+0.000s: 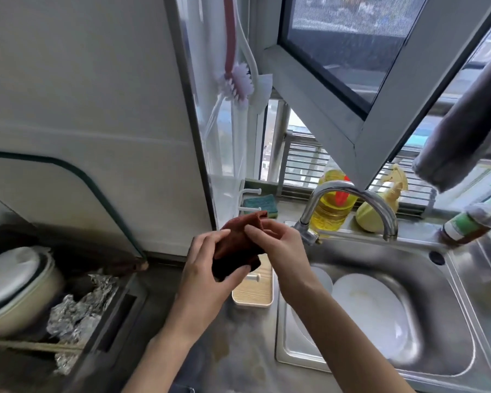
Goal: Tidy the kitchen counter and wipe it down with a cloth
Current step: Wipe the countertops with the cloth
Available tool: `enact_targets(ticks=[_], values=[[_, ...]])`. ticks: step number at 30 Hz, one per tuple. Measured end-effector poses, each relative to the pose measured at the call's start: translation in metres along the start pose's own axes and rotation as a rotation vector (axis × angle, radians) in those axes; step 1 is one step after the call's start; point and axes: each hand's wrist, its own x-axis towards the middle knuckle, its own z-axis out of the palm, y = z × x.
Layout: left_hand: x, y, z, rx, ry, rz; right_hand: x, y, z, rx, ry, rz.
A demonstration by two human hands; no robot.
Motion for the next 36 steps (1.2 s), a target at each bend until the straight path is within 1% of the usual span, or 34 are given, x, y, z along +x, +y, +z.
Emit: enact_targets(ticks=[3, 5, 7, 9, 10, 11, 12, 14, 15, 17, 19, 22, 25, 27, 29, 33, 36], values=[[0.001, 0.025, -0.005, -0.057, -0.001, 0.107, -0.011, -0.02, -0.005, 0.103, -0.057, -0.057], [0.003, 0.04, -0.006, -0.108, -0.031, 0.151, -0.02, -0.029, -0.014, 0.158, -0.133, -0.056], [0.005, 0.055, 0.003, -0.234, -0.093, 0.114, -0.031, -0.032, -0.028, 0.209, -0.187, -0.038], [0.005, 0.069, 0.02, -0.487, -0.144, -0.002, -0.045, -0.032, -0.042, 0.251, -0.172, -0.045], [0.005, 0.074, 0.031, -0.595, -0.149, -0.058, -0.052, -0.029, -0.049, 0.23, -0.13, -0.065], [0.004, 0.077, 0.044, -0.671, -0.156, -0.114, -0.058, -0.024, -0.057, 0.157, -0.058, -0.101], [0.002, 0.079, 0.058, -0.719, -0.175, -0.171, -0.063, -0.017, -0.066, 0.028, 0.037, -0.138], [-0.003, 0.08, 0.086, -0.752, -0.214, -0.27, -0.073, -0.001, -0.085, -0.238, 0.202, -0.177], [-0.006, 0.079, 0.099, -0.767, -0.232, -0.309, -0.079, 0.006, -0.095, -0.317, 0.257, -0.188], [-0.013, 0.079, 0.123, -0.778, -0.275, -0.354, -0.093, 0.022, -0.117, -0.345, 0.342, -0.176], [-0.021, 0.078, 0.142, -0.655, -0.299, -0.276, -0.108, 0.031, -0.14, -0.268, 0.493, -0.089], [-0.034, 0.081, 0.164, -0.43, -0.333, -0.108, -0.129, 0.045, -0.185, -0.278, 0.788, 0.015], [-0.05, 0.088, 0.188, -0.341, -0.386, -0.036, -0.15, 0.051, -0.226, -0.185, 0.947, 0.072], [-0.065, 0.096, 0.21, -0.302, -0.415, 0.019, -0.163, 0.05, -0.246, -0.068, 1.006, 0.085], [-0.084, 0.11, 0.234, -0.292, -0.467, 0.088, -0.177, 0.046, -0.261, 0.02, 0.983, 0.067], [-0.135, 0.156, 0.284, -0.33, -0.686, 0.191, -0.216, 0.043, -0.289, 0.18, 0.747, 0.034], [-0.171, 0.187, 0.319, -0.398, -0.778, 0.193, -0.251, 0.045, -0.329, 0.351, 0.641, 0.034]])
